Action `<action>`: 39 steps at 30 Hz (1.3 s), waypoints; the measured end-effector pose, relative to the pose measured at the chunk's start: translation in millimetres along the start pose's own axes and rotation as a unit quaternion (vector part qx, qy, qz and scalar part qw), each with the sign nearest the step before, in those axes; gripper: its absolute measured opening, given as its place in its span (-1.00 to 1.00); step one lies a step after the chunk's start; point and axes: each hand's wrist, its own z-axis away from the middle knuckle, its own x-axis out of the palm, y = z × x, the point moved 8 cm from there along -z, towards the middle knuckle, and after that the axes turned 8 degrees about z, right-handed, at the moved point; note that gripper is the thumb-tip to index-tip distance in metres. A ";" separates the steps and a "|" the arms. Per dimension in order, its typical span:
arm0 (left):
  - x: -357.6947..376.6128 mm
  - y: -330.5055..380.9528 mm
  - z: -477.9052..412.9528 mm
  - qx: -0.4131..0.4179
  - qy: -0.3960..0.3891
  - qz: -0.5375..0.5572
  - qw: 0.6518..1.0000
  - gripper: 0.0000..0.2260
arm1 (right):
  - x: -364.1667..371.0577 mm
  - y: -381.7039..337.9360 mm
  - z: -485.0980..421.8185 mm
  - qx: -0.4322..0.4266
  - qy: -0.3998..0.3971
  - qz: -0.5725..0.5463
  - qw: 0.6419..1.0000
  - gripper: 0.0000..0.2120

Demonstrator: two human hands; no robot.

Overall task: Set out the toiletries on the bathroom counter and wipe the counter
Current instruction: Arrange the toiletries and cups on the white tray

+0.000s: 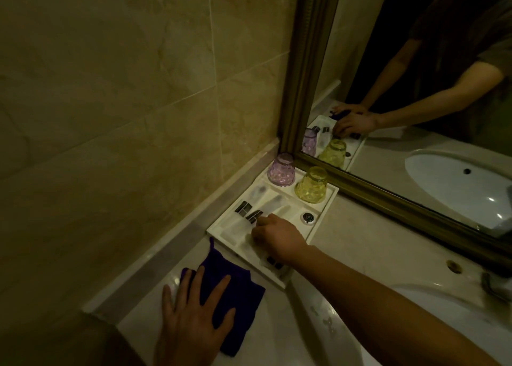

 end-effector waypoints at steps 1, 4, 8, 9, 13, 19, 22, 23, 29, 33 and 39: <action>-0.7 0.4 -0.2 0.002 0.003 0.001 1.000 -0.42 | -0.5 -0.9 0.5 -0.009 -0.002 -0.007 1.000 -0.78; -1.3 1.2 0.1 0.010 0.015 -0.002 1.000 -0.41 | -2.9 -5.4 -1.9 -0.035 -0.014 -0.005 0.999 -0.72; 1.4 -1.3 -0.7 0.005 0.010 -0.002 1.000 -0.45 | -2.1 -5.5 0.0 -0.054 -0.032 0.023 0.998 -0.77; 2.1 -2.0 -0.9 0.001 0.009 -0.003 1.000 -0.45 | -0.6 -3.7 1.2 -0.050 -0.035 0.024 0.998 -0.78; 3.4 -3.4 -0.5 0.003 0.012 -0.015 1.000 -0.44 | 3.4 2.7 3.3 -0.013 -0.042 -0.030 0.999 -0.75; 4.6 -3.1 0.6 0.008 0.015 -0.005 1.000 -0.41 | -19.9 26.2 -17.4 0.122 0.089 -0.090 0.984 -0.61; 2.4 -1.9 2.5 0.015 0.013 -0.008 1.000 -0.42 | -14.6 11.6 -39.8 0.053 0.024 -0.021 0.998 -0.60; 1.6 -1.6 2.7 0.015 0.013 -0.007 1.000 -0.42 | -11.8 7.3 -44.1 0.026 0.000 0.019 0.999 -0.63; -0.2 1.0 0.5 0.012 0.017 0.002 1.000 -0.42 | -7.5 2.5 -44.7 -0.099 -0.013 0.145 0.984 -0.81; -0.5 0.8 1.2 0.019 0.021 -0.005 1.000 -0.42 | -13.3 -2.8 -39.5 -0.132 0.021 0.139 0.981 -0.86; -2.1 0.4 1.2 0.021 0.025 0.010 0.999 -0.43 | -18.9 -1.6 -35.3 -0.103 0.091 0.086 0.987 -0.78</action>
